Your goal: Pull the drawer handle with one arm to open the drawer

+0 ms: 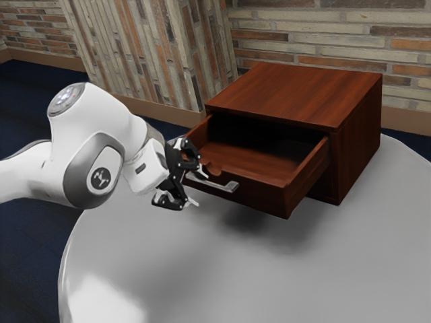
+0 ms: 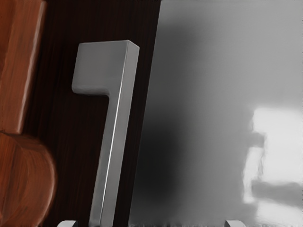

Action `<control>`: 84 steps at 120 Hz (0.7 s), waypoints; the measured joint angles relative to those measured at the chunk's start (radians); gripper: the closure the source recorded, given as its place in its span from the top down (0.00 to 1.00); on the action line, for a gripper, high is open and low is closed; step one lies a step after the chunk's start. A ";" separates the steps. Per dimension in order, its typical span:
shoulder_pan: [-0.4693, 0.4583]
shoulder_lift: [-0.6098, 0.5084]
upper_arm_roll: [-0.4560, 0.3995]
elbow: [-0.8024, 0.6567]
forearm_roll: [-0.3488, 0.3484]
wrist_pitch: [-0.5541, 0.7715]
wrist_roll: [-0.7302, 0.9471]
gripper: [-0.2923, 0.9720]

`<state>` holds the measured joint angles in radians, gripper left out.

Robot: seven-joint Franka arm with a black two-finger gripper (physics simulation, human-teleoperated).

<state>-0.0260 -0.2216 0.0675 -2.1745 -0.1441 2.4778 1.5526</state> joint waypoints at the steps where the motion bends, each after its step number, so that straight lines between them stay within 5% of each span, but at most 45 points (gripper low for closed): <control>1: 0.000 -0.002 0.000 -0.002 0.000 0.000 0.000 0.52; 48: 0.000 -0.059 0.000 -0.065 0.002 0.019 0.000 0.52; 62: -0.001 -0.173 -0.065 -0.025 0.003 0.006 0.000 0.63; 72: -0.001 -0.299 -0.154 0.020 0.008 -0.124 -0.051 0.68; 84: -0.051 -0.378 -0.263 0.082 0.099 -0.412 -0.273 0.71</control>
<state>-0.0766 -0.5993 -0.1954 -2.0924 -0.0448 2.0659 1.2798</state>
